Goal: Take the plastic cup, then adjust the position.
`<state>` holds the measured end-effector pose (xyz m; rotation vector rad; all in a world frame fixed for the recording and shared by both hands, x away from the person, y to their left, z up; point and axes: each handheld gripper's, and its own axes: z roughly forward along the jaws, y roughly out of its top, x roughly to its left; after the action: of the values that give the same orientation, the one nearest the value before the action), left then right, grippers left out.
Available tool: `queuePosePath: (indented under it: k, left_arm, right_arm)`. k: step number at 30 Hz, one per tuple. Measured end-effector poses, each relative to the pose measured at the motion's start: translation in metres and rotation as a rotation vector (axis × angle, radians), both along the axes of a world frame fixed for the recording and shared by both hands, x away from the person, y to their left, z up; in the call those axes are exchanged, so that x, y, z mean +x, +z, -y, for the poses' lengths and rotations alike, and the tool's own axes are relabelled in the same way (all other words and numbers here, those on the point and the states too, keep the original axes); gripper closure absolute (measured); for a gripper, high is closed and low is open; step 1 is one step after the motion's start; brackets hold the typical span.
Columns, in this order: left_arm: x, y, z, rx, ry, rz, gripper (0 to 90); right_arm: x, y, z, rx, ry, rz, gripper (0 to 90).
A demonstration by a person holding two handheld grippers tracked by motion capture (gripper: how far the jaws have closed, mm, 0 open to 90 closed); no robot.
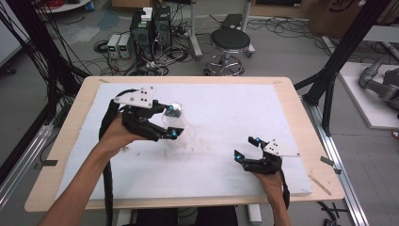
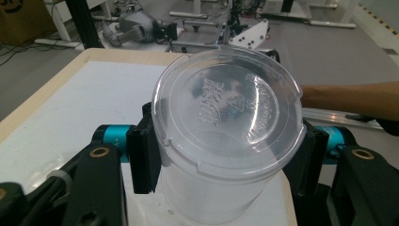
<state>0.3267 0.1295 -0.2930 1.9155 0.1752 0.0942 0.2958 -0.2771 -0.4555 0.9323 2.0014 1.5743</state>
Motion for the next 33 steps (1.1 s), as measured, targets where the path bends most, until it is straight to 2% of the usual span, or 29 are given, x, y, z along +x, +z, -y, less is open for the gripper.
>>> queuePosePath:
  k: [1, 2, 5, 6, 7, 10, 11, 12, 13, 15, 18, 20, 21, 26, 33]
  left_arm:
    - [0.0, 0.0, 0.0, 0.0, 0.0, 0.0, 39.7]
    - [-0.004, -0.008, 0.0, -0.023, -0.015, -0.004, 39.7]
    - [-0.008, -0.016, 0.0, -0.046, -0.017, -0.006, 39.7]
    - [-0.012, -0.024, 0.0, -0.069, -0.023, -0.012, 39.6]
    - [-0.012, -0.024, 0.0, -0.069, -0.023, -0.012, 39.7]
    - [-0.018, -0.04, -0.001, -0.086, -0.012, -0.001, 39.7]
    - [-0.018, -0.04, -0.001, -0.086, -0.012, -0.001, 39.6]
    - [-0.021, -0.048, -0.002, -0.102, -0.009, -0.006, 39.7]
    - [-0.021, -0.048, -0.002, -0.102, -0.009, -0.006, 39.6]
    - [-0.023, -0.06, -0.002, -0.121, -0.008, -0.011, 39.6]
    - [-0.024, -0.068, -0.001, -0.128, -0.005, -0.013, 39.6]
    - [-0.025, -0.07, -0.001, -0.135, -0.007, -0.015, 39.6]
    - [-0.025, -0.073, -0.001, -0.151, -0.007, -0.017, 39.7]
    - [-0.024, -0.08, -0.002, -0.158, 0.003, -0.012, 39.6]
    - [-0.023, -0.08, -0.004, -0.17, 0.006, -0.005, 39.7]
  right_arm:
    - [0.0, 0.0, 0.0, 0.001, 0.001, -0.001, 17.7]
    - [0.0, 0.0, 0.0, 0.002, 0.001, -0.003, 17.7]
    - [0.0, 0.0, 0.0, -0.001, 0.001, 0.006, 17.7]
    - [0.0, 0.0, 0.0, -0.002, 0.001, 0.006, 17.7]
    - [0.0, 0.0, 0.0, -0.001, 0.003, 0.004, 17.7]
    - [0.0, 0.0, 0.0, -0.003, 0.002, 0.005, 17.7]
    - [0.0, 0.0, 0.0, -0.003, 0.002, 0.005, 17.7]
    - [0.0, 0.0, -0.001, -0.002, 0.0, 0.002, 17.7]
    - [0.0, 0.0, -0.001, -0.002, 0.0, 0.002, 17.7]
    - [0.0, 0.0, 0.0, -0.005, 0.001, 0.006, 17.7]
    - [-0.001, 0.0, -0.001, -0.009, -0.004, 0.006, 17.7]
    - [-0.001, 0.0, -0.001, -0.011, -0.001, 0.01, 17.7]
    - [-0.001, 0.0, -0.001, -0.012, -0.003, 0.005, 17.7]
    - [-0.001, 0.0, -0.001, -0.009, -0.005, 0.007, 17.7]
    - [-0.001, 0.0, -0.001, -0.008, 0.005, 0.011, 17.7]
